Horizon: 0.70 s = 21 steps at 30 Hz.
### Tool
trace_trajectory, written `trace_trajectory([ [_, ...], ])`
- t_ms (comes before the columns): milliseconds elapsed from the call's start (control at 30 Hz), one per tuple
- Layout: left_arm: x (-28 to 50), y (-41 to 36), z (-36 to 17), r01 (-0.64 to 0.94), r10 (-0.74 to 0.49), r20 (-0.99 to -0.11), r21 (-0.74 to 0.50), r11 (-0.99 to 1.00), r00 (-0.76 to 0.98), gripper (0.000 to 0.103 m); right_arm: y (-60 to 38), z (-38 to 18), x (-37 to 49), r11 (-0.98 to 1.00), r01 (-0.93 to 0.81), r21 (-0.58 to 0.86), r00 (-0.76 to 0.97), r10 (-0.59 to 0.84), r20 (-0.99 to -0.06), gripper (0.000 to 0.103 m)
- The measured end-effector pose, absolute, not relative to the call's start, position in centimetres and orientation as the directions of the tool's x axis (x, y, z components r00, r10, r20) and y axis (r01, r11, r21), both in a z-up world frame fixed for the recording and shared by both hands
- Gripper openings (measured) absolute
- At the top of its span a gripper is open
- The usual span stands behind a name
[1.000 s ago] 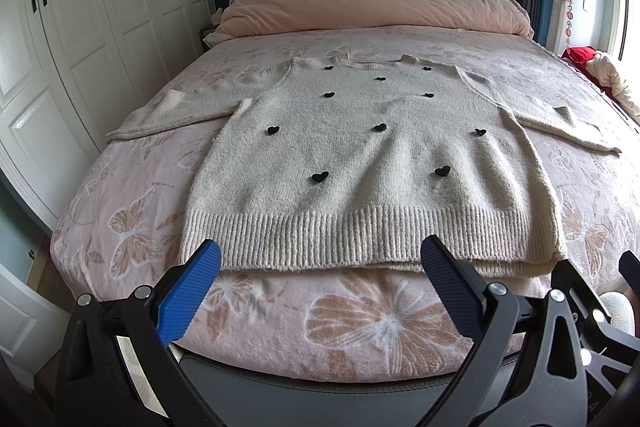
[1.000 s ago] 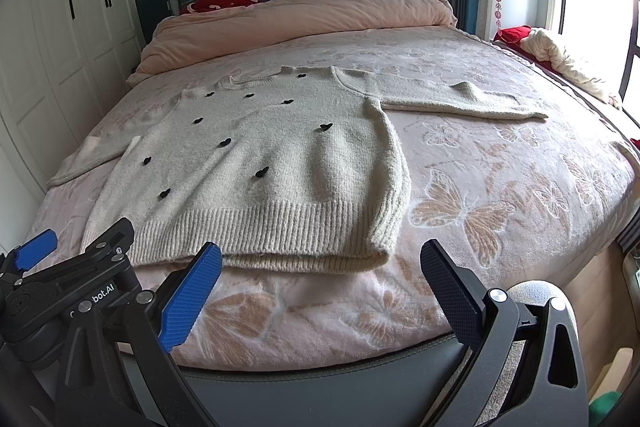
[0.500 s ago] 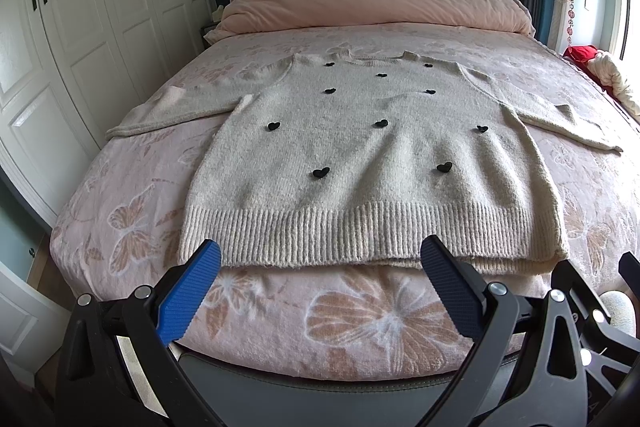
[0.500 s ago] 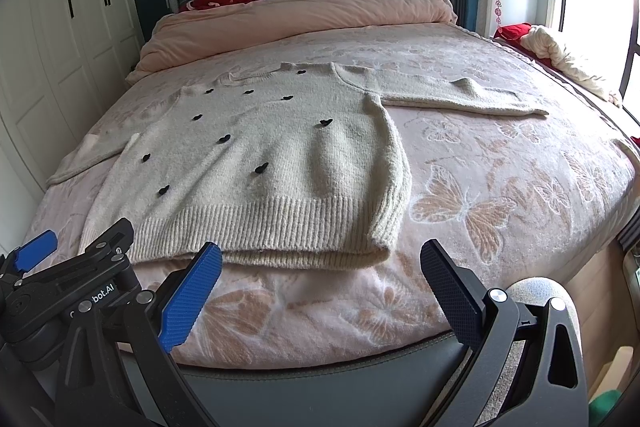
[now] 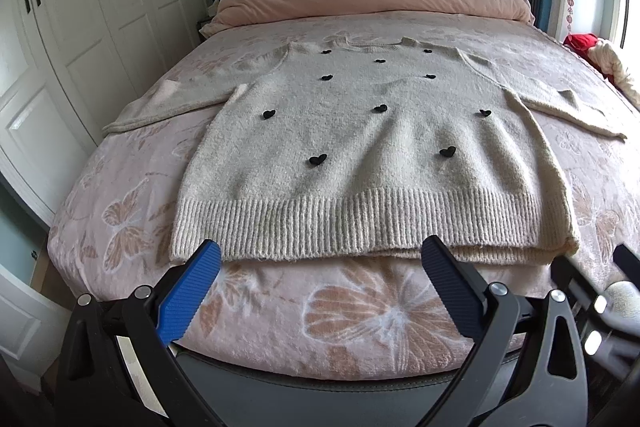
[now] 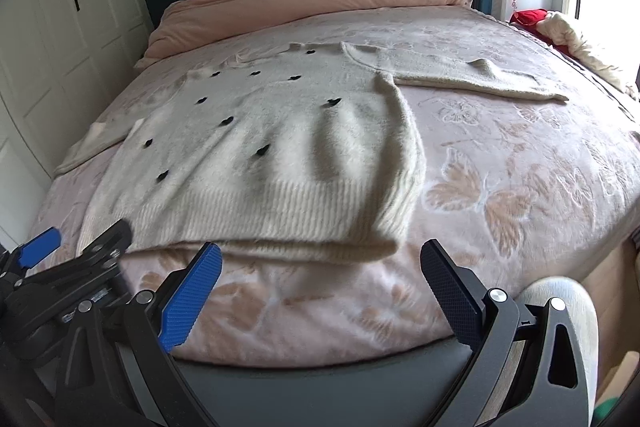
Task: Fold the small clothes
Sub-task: 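Grasp the cream sweater sleeve cuff with the right gripper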
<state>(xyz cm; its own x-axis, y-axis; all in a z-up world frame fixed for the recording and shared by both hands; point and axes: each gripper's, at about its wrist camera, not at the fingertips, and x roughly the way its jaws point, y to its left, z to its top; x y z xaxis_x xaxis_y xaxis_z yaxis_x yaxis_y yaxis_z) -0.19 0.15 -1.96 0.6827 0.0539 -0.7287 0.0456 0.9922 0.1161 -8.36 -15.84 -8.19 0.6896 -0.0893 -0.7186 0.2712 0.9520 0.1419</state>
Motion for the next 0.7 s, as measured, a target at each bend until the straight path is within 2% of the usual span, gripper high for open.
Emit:
trace_trajectory([
  [167, 1.1, 0.4, -1.8, 0.045, 0.015, -0.764, 0.057, 0.997, 0.645, 0.098, -23.5, -8.2, -6.3, 0.917, 0.338, 0.212, 0.696, -0.092, -0.712, 0.098],
  [300, 2.1, -0.3, -1.7, 0.042, 0.019, -0.766, 0.061, 0.997, 0.643, 0.098, -34.0, -8.3, -3.9, 0.83, 0.461, 0.314, 0.701, -0.123, -0.703, 0.098],
  [500, 3.6, -1.9, -2.1, 0.07, 0.026, -0.776, 0.09, 0.994, 0.631, 0.098, -49.1, -9.1, 0.9, 0.719, 0.594, 0.362, 0.687, -0.219, -0.692, 0.088],
  [600, 4.6, -2.6, -2.8, 0.087, 0.03, -0.793, 0.104, 0.991, 0.609, 0.098, -54.8, -10.8, 3.3, 0.643, 0.64, 0.419, 0.673, -0.206, -0.711, 0.076],
  [667, 5.1, -2.8, -3.3, 0.093, 0.03, -0.804, 0.106, 0.99, 0.593, 0.098, -58.3, -12.8, 4.9, 0.563, 0.668, 0.487, 0.669, -0.168, -0.724, 0.061],
  [700, 5.3, -2.9, -3.5, 0.094, 0.031, -0.807, 0.107, 0.99, 0.589, 0.098, -59.6, -13.5, 5.3, 0.528, 0.681, 0.507, 0.668, -0.164, -0.726, 0.061],
])
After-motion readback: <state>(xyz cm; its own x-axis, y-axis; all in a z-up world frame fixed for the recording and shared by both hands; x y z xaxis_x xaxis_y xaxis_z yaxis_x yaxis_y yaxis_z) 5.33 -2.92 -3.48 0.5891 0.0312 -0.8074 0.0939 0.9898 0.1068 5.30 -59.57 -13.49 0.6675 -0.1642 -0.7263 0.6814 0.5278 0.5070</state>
